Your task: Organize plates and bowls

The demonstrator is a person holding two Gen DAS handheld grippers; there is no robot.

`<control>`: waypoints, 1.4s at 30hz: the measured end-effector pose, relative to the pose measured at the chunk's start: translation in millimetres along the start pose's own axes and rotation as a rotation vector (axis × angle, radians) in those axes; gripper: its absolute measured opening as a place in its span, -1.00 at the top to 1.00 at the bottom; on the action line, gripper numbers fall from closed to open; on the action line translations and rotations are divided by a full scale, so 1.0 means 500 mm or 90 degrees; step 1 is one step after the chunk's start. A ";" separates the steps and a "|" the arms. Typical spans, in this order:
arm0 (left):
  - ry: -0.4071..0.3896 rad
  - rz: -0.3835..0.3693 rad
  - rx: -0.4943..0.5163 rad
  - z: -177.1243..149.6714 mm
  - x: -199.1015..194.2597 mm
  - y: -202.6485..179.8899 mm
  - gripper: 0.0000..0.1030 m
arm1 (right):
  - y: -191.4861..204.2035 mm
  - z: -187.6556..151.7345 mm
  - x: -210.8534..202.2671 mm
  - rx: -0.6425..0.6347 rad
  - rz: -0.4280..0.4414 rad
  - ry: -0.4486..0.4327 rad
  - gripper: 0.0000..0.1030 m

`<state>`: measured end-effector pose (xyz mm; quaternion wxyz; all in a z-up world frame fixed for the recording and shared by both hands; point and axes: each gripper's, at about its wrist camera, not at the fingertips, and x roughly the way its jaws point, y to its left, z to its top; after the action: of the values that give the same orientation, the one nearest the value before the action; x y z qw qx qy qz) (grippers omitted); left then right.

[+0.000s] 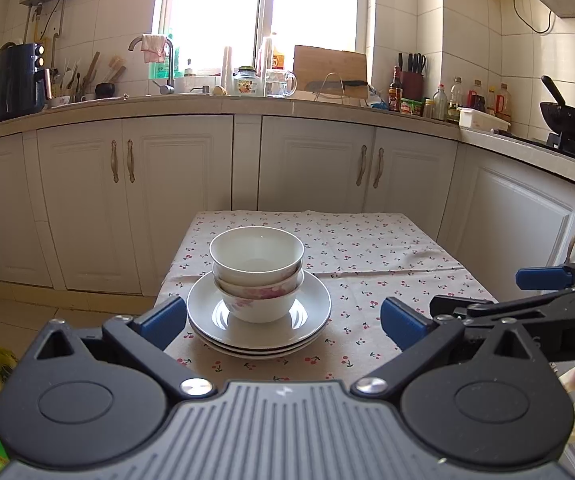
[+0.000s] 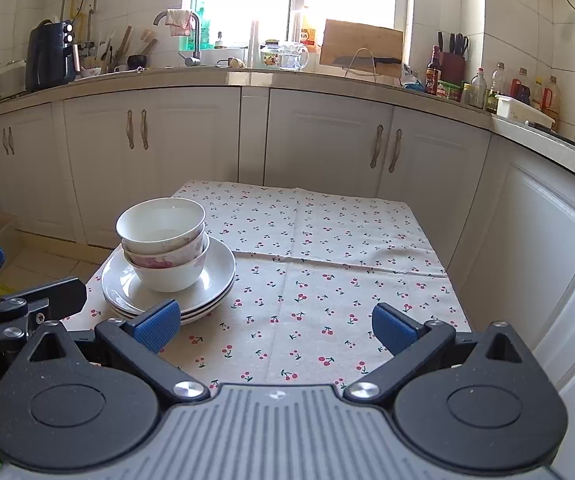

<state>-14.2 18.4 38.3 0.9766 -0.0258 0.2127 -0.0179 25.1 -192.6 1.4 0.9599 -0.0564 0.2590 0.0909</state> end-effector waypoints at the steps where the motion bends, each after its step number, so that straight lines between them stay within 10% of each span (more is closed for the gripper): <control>1: 0.000 0.000 0.000 0.000 0.000 0.000 -0.99 | 0.001 0.000 -0.001 -0.001 -0.002 -0.001 -1.00; 42: 0.013 -0.004 -0.003 -0.005 0.015 0.001 -0.99 | 0.007 0.000 -0.001 -0.009 -0.036 -0.007 -1.00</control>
<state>-8.6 18.3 32.7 0.9744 -0.0282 0.2223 -0.0205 23.9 -189.5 1.7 0.9631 -0.0699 0.2514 0.0655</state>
